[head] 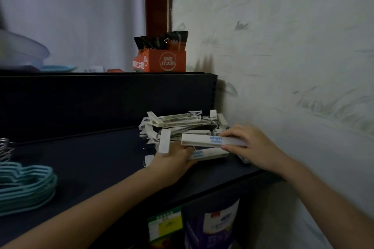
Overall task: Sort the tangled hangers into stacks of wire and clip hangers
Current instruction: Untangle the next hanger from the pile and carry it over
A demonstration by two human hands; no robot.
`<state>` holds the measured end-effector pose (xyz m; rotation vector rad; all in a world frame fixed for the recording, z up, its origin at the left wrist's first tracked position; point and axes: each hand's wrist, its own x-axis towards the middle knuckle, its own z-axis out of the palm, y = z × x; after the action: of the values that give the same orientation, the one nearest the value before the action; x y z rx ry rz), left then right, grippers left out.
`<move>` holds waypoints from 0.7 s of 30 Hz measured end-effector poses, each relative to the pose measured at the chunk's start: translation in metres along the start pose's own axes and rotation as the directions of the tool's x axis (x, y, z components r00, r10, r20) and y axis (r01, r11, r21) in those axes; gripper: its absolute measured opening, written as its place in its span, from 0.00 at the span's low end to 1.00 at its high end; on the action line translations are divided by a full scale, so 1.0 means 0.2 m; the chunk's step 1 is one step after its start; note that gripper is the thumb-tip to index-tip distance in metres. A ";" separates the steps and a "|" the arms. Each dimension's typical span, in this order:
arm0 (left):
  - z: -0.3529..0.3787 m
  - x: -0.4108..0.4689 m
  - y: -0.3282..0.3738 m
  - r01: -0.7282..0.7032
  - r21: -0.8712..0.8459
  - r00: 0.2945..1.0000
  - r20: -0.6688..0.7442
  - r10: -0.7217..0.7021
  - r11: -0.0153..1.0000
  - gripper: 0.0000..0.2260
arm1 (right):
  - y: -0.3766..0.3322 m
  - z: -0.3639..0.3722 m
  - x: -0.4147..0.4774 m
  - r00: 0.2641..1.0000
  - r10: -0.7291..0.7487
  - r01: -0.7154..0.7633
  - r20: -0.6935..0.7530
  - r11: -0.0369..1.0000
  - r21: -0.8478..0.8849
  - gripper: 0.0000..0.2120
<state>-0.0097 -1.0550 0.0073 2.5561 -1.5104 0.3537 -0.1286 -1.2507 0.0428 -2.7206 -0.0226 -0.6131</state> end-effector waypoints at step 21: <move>-0.19 -0.49 -0.07 0.272 -0.016 0.935 -0.234 -0.268 0.962 0.07 | 0.02 0.28 0.28 0.955 -0.242 0.245 0.170 0.970 0.006 0.17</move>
<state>-0.0480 -0.9559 0.0164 2.5792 -1.0628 0.6060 -0.0538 -1.2381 0.0182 -2.7994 -0.4028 -0.4457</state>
